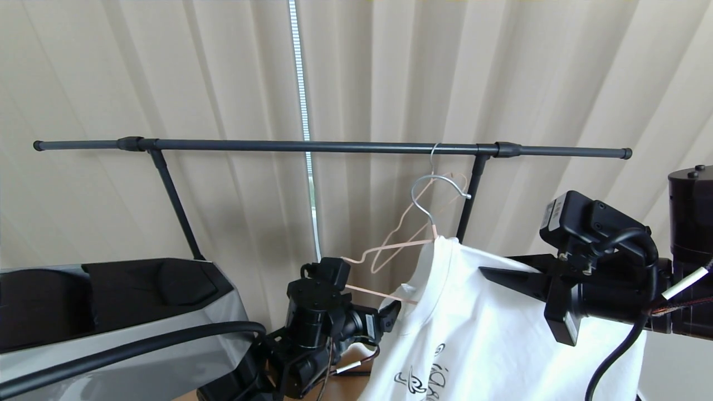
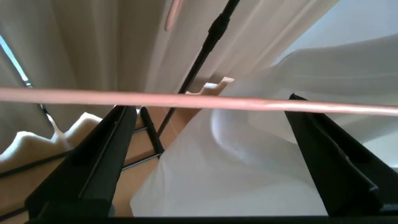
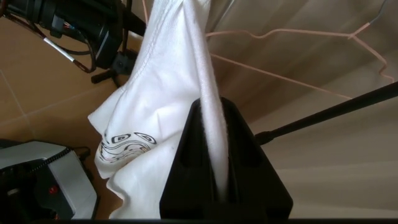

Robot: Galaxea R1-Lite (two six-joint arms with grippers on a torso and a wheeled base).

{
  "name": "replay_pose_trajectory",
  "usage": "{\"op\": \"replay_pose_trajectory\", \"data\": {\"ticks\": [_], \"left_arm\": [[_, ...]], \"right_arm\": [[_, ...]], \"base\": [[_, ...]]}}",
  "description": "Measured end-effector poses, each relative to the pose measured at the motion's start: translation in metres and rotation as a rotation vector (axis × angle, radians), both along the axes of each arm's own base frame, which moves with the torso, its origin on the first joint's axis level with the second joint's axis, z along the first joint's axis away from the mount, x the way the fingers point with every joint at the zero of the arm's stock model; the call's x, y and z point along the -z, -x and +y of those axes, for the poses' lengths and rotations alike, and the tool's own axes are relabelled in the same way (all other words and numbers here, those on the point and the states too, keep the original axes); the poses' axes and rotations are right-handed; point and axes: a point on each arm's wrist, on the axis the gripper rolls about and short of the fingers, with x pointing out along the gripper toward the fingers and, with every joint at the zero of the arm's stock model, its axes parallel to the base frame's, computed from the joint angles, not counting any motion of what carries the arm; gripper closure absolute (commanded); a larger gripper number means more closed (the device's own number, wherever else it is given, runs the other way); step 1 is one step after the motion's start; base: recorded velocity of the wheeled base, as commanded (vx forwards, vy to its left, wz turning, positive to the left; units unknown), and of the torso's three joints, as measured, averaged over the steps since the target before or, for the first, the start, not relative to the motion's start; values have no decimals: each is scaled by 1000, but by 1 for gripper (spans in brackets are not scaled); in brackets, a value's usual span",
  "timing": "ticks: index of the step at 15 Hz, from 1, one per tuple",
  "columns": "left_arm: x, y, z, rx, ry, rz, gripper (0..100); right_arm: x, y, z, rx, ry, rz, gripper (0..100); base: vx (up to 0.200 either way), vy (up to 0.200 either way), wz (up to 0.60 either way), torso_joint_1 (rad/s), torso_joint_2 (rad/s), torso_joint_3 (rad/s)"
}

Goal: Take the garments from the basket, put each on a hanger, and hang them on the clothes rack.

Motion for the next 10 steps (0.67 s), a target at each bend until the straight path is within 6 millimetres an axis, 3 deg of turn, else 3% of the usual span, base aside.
{"op": "replay_pose_trajectory", "data": {"ticks": [9, 10], "left_arm": [[14, 2, -8, 0, -37, 5, 0], [15, 3, -8, -4, -44, 7, 100]], "right_arm": [[-4, 1, 6, -5, -59, -9, 100], [-5, 1, 6, -5, -61, -12, 100]], "base": [[0, 0, 0, 0, 0, 0], [0, 0, 0, 0, 0, 0]]}}
